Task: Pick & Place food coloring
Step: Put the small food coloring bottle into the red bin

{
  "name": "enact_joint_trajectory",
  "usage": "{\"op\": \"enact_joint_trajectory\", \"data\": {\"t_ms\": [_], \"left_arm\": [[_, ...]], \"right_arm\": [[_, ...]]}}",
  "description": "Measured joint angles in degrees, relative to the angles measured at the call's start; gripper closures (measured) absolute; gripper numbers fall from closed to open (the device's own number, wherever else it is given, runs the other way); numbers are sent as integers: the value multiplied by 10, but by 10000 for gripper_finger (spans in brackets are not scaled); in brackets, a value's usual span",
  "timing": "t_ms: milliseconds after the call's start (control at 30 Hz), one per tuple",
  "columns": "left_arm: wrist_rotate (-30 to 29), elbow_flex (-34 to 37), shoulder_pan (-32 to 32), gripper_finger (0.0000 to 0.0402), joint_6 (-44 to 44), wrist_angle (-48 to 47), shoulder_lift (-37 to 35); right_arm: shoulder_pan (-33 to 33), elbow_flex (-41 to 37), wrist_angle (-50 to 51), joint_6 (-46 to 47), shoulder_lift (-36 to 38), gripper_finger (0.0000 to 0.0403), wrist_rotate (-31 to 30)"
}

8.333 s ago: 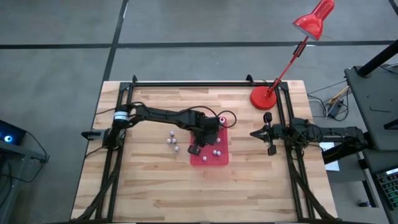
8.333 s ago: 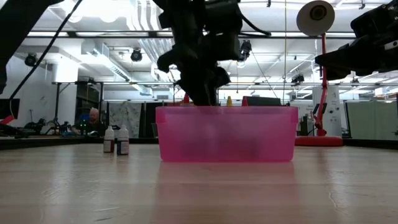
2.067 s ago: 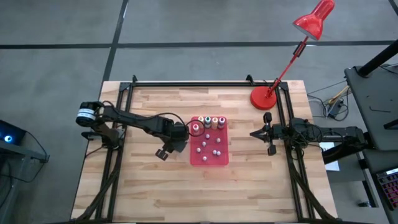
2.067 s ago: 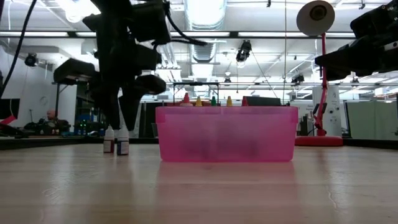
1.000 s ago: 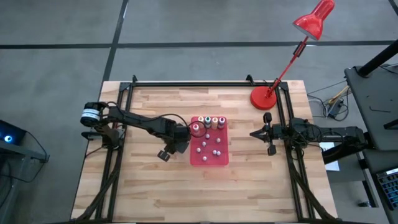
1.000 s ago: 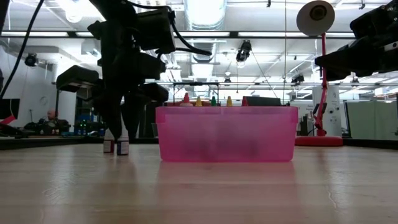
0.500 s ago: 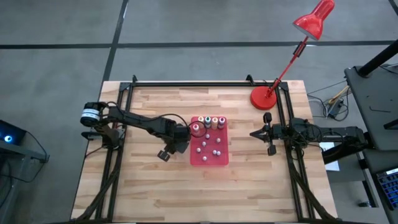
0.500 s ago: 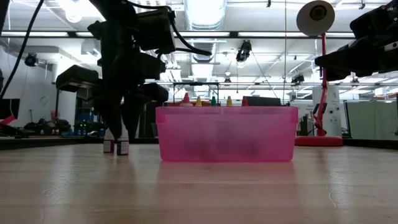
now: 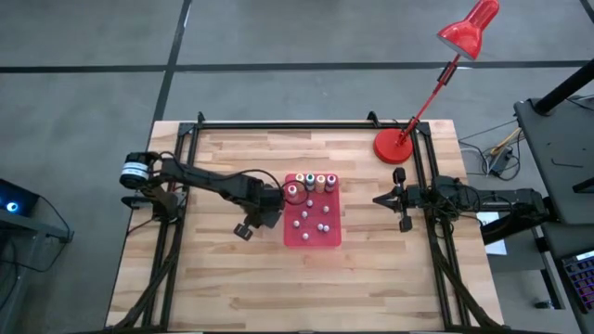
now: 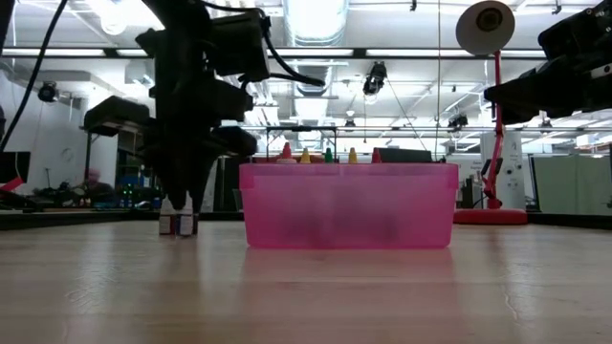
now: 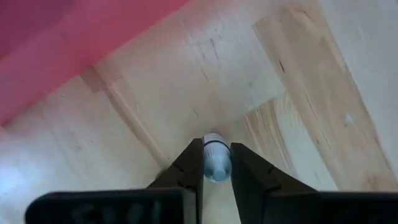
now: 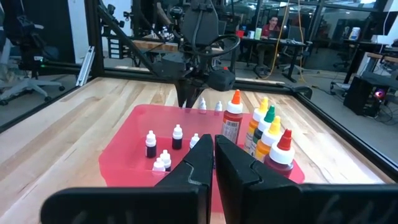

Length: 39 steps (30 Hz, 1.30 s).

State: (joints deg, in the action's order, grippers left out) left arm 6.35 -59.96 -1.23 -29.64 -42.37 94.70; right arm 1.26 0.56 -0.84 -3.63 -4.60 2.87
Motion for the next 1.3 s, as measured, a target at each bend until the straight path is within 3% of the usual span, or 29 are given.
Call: {"op": "enact_joint_trajectory", "data": {"t_ms": [433, 1300], "left_arm": [[-20, -138, 0, 366, 14, -102, 0], [-20, -341, 0, 366, 25, -113, 124]], "right_arm": [[0, 0, 0, 0, 0, 394, 0], [0, 0, 0, 0, 0, 394, 0]]}}
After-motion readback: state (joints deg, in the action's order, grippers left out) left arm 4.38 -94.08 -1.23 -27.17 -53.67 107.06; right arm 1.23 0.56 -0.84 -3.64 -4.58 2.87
